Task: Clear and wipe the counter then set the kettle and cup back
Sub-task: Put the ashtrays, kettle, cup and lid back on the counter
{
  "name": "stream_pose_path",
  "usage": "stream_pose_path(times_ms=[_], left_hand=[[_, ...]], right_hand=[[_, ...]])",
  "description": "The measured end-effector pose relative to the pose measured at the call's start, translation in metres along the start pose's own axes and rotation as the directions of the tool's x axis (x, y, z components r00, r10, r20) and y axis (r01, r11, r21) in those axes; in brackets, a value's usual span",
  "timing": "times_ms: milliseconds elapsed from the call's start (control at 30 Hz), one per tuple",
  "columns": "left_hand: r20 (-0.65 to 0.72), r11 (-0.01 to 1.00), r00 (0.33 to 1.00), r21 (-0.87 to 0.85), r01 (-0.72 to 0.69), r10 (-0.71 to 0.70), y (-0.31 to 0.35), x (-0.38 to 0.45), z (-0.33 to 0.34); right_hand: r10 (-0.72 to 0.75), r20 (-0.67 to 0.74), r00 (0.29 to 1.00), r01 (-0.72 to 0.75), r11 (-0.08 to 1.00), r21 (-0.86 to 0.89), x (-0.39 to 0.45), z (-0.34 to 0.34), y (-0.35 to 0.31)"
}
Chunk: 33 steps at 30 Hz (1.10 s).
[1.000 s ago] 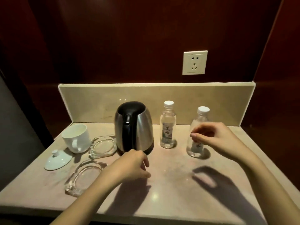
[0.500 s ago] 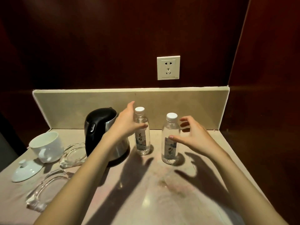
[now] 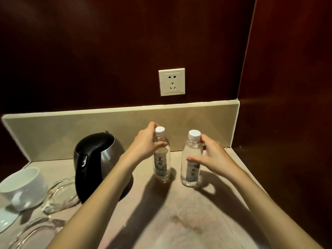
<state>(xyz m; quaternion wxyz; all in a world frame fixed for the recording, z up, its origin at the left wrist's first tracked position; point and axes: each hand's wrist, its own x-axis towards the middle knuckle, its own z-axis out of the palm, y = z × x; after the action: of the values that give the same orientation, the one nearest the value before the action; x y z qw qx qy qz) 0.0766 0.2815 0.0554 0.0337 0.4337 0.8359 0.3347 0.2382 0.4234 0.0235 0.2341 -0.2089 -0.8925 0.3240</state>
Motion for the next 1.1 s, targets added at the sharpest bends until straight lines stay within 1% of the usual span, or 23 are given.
stream_pose_path(times_ms=[67,167,233,367,600,733,867,967,1100], left_hand=[[0.022,1.000,1.000,-0.021,-0.020,0.020,0.014,0.011,0.013],[0.059,0.997,0.995,-0.026,-0.074,0.075,0.042,0.032,0.038],[0.063,0.994,0.992,-0.032,-0.103,0.105,0.060,0.045,0.054],[0.048,0.990,0.989,-0.013,-0.141,0.141,0.092,0.075,0.082],[0.056,0.995,0.993,-0.006,-0.100,0.100,0.116,0.113,0.110],[0.049,0.995,0.994,-0.003,-0.100,0.100,0.115,0.119,0.118],[0.040,0.995,0.994,0.011,-0.099,0.099,0.119,0.119,0.123],[0.040,0.995,0.995,0.018,-0.093,0.093,0.122,0.120,0.125],[0.040,0.993,0.993,0.018,-0.113,0.112,0.124,0.120,0.129]], right_hand=[[0.039,-0.033,0.999,-0.040,0.999,-0.009,0.004,-0.014,0.011],[0.114,-0.135,0.984,-0.125,0.989,-0.078,0.011,-0.038,0.031],[0.159,-0.179,0.971,-0.183,0.975,-0.123,0.018,-0.051,0.044],[0.212,-0.247,0.945,-0.254,0.955,-0.152,0.036,-0.078,0.062],[0.267,-0.241,0.933,-0.307,0.940,-0.147,0.071,-0.084,0.071],[0.301,-0.214,0.929,-0.343,0.919,-0.197,0.081,-0.085,0.073],[0.283,-0.202,0.937,-0.333,0.900,-0.282,0.083,-0.087,0.074],[0.185,-0.224,0.957,-0.262,0.884,-0.388,0.084,-0.086,0.073],[0.059,-0.234,0.971,-0.186,0.800,-0.570,0.082,-0.087,0.071]])
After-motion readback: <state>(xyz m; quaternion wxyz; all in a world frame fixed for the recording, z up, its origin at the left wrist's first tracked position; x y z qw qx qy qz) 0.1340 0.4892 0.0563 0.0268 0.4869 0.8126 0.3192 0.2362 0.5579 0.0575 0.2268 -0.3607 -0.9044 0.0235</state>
